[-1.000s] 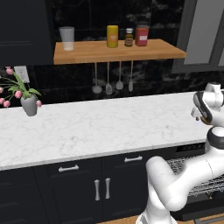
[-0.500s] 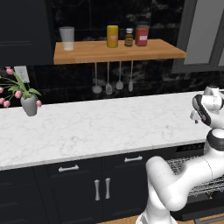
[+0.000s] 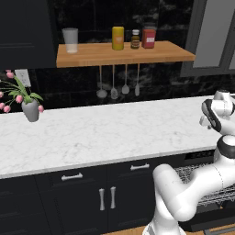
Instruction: Pick up the cup and bowl from the counter, place them in the dishwasher, and close the dishwasher door.
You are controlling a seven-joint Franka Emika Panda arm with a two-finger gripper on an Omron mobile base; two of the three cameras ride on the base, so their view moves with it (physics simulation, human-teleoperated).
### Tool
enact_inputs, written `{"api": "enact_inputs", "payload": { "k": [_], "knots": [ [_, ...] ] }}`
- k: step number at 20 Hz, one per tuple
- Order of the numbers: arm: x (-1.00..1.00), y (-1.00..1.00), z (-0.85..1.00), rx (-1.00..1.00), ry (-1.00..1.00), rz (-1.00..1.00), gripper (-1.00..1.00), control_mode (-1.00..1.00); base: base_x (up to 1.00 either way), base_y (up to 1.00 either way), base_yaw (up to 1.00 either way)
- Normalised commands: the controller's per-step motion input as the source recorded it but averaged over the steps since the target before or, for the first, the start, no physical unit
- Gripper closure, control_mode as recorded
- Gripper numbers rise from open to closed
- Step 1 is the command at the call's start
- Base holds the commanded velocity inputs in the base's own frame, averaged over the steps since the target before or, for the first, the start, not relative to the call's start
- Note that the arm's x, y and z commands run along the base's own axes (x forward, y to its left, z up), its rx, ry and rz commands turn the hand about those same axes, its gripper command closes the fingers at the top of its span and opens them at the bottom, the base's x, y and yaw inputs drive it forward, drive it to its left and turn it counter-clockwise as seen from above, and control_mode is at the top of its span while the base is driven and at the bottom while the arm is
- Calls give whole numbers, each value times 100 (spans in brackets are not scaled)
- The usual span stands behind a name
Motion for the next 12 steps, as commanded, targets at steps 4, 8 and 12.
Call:
{"api": "enact_inputs", "payload": {
  "k": [4,8,12],
  "knots": [
    [0,0,0,0,0,0,100,-100,0,0,0],
    [-12,0,0,0,-1,0,100,-100,0,0,0],
    [-69,0,0,0,-2,4,100,-100,0,0,0]
  ]
}}
